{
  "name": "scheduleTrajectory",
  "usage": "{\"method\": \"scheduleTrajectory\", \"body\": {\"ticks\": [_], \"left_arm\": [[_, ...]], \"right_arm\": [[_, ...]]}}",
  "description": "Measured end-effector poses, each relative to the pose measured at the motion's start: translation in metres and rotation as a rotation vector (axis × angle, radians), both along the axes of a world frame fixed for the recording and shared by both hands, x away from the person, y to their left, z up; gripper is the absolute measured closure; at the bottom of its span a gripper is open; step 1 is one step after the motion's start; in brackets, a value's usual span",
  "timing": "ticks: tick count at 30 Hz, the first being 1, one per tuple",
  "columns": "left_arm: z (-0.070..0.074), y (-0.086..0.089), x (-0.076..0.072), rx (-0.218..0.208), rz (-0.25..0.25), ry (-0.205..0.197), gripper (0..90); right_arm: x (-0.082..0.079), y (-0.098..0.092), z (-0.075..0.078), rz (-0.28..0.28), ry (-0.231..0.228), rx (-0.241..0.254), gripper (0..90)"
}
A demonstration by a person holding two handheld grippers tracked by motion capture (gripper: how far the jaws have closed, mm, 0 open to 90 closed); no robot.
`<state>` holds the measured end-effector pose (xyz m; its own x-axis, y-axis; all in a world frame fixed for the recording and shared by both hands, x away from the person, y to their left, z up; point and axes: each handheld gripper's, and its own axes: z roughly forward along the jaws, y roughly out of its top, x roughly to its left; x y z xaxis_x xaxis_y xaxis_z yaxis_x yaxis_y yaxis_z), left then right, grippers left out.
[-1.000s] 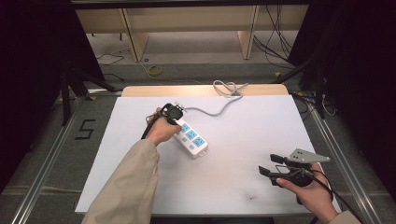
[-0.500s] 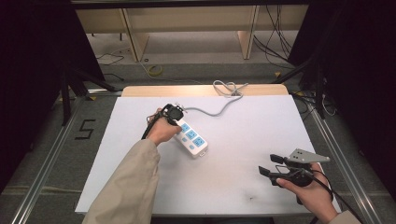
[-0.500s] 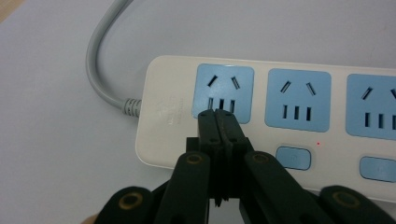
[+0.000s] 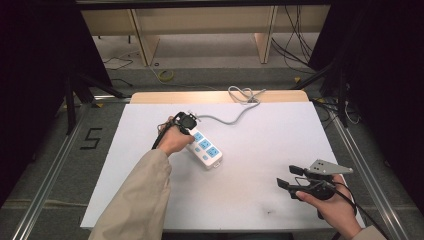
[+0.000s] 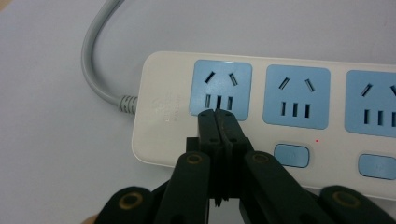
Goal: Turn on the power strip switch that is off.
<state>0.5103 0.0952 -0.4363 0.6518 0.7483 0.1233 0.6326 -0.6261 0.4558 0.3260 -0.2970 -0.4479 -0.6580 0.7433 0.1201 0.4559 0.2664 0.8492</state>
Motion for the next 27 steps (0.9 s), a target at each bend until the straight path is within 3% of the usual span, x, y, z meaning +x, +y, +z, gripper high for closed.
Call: {"method": "scheduleTrajectory", "body": {"ticks": [27], "left_arm": [[0.0002, -0.0006, 0.0022, 0.020, -0.001, 0.029, 89.9]], "right_arm": [[-0.0002, 0.0004, 0.0000, 0.005, -0.002, -0.002, 30.3]]}}
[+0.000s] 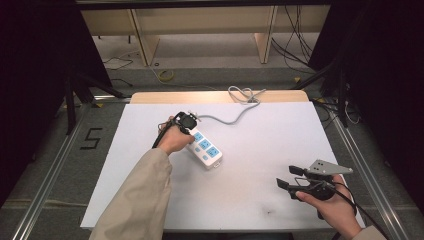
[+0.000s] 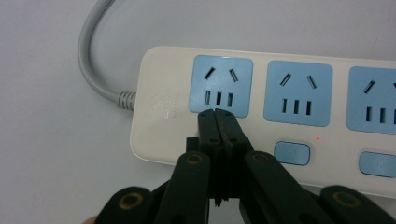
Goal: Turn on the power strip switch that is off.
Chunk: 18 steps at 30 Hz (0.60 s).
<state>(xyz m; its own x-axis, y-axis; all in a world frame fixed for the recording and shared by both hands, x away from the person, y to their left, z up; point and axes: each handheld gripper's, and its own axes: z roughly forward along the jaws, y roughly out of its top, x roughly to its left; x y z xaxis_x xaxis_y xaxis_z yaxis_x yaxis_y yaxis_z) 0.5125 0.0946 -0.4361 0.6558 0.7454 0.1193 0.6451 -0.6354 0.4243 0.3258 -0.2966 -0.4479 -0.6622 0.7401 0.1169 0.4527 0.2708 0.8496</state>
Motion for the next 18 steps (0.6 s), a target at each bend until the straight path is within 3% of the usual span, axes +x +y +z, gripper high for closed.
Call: {"method": "scheduleTrajectory", "body": {"ticks": [18], "left_arm": [[0.0009, -0.0062, 0.0023, 0.054, -0.016, 0.007, 89.9]], "right_arm": [[-0.0003, 0.0002, 0.0002, 0.001, 0.002, -0.001, 30.4]]}}
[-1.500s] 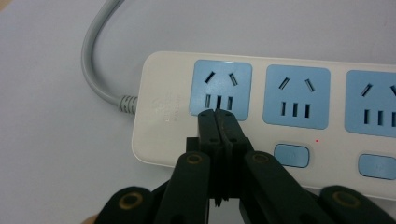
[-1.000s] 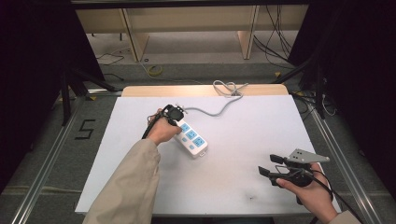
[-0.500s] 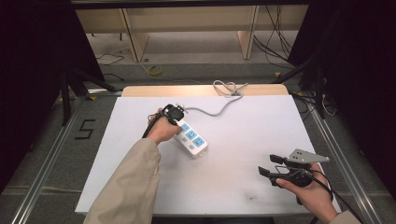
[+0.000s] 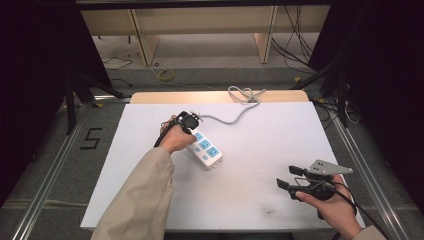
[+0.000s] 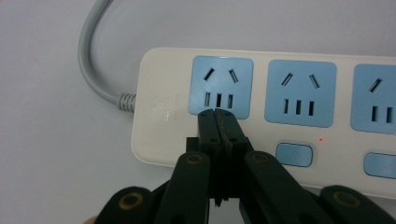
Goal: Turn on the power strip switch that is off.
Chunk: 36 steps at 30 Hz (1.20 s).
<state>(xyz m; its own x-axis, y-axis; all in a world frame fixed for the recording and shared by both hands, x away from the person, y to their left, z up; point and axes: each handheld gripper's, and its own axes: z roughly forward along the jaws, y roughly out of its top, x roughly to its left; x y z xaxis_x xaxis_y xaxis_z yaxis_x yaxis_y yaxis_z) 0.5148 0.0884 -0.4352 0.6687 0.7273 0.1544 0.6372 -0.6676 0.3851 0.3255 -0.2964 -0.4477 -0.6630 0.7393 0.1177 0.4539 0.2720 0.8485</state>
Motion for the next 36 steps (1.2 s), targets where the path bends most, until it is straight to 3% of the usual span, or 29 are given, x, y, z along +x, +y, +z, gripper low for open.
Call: {"method": "scheduleTrajectory", "body": {"ticks": [14, 21, 29, 36], "left_arm": [[0.0001, -0.0033, 0.0011, 0.023, 0.005, 0.013, 90.0], [-0.0006, -0.0038, 0.0018, 0.015, 0.018, 0.016, 90.0], [-0.0011, -0.0063, 0.0007, 0.055, -0.010, 0.013, 90.0], [-0.0014, -0.0066, 0.0000, 0.053, -0.009, 0.008, 90.0]], "right_arm": [[-0.0003, 0.0000, 0.0003, 0.003, -0.001, -0.002, 30.5], [-0.0005, 0.0004, 0.0004, 0.005, -0.002, -0.004, 30.5], [-0.0008, 0.0006, 0.0004, 0.006, 0.000, -0.004, 30.5], [-0.0007, 0.0008, 0.0003, 0.007, 0.000, -0.004, 30.6]]}}
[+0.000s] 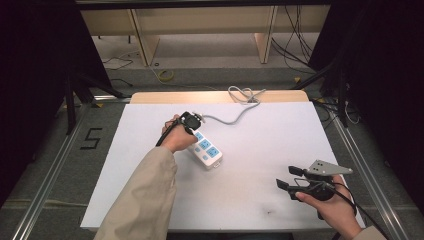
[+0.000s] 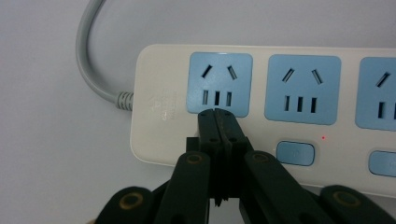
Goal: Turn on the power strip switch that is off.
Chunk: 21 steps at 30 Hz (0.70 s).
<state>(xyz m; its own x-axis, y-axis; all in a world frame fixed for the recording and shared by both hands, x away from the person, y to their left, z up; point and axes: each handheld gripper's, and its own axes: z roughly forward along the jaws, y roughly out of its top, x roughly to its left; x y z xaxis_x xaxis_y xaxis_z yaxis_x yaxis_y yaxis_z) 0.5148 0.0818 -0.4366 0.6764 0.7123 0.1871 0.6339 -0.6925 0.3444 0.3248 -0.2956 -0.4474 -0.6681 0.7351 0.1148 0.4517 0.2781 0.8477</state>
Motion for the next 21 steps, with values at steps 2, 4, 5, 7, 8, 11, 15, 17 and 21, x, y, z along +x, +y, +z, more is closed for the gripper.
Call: {"method": "scheduleTrajectory", "body": {"ticks": [2, 4, 5, 7, 8, 11, 15, 17, 21], "left_arm": [[0.000, 0.000, 0.000, 0.002, 0.001, -0.003, 89.9], [-0.001, 0.000, 0.000, -0.009, 0.008, -0.011, 89.9], [0.000, 0.000, 0.000, 0.000, -0.001, -0.010, 89.8], [0.000, 0.000, 0.000, -0.002, -0.004, -0.012, 89.8], [0.000, 0.000, 0.000, -0.003, -0.005, -0.013, 89.8], [-0.001, 0.002, 0.000, -0.023, 0.002, -0.015, 89.7], [0.000, 0.005, -0.001, -0.041, 0.005, -0.016, 89.7], [0.000, 0.008, -0.001, -0.057, -0.001, -0.019, 89.6], [0.004, 0.015, -0.001, -0.113, 0.027, -0.046, 83.1]], "right_arm": [[0.000, 0.000, 0.000, -0.001, 0.001, 0.000, 30.6], [0.000, 0.000, 0.000, -0.001, 0.003, -0.001, 30.6], [0.001, 0.000, -0.001, -0.001, 0.003, 0.000, 30.6], [0.000, 0.000, 0.000, -0.003, 0.005, 0.001, 30.6], [0.001, 0.000, -0.001, -0.002, 0.004, 0.001, 30.6], [0.001, -0.001, -0.001, -0.002, 0.003, 0.001, 30.6], [0.001, -0.001, -0.001, -0.003, 0.002, 0.003, 30.6], [0.001, -0.001, -0.001, -0.004, 0.003, 0.003, 30.6], [0.001, -0.001, -0.001, -0.006, 0.002, 0.005, 30.6]]}}
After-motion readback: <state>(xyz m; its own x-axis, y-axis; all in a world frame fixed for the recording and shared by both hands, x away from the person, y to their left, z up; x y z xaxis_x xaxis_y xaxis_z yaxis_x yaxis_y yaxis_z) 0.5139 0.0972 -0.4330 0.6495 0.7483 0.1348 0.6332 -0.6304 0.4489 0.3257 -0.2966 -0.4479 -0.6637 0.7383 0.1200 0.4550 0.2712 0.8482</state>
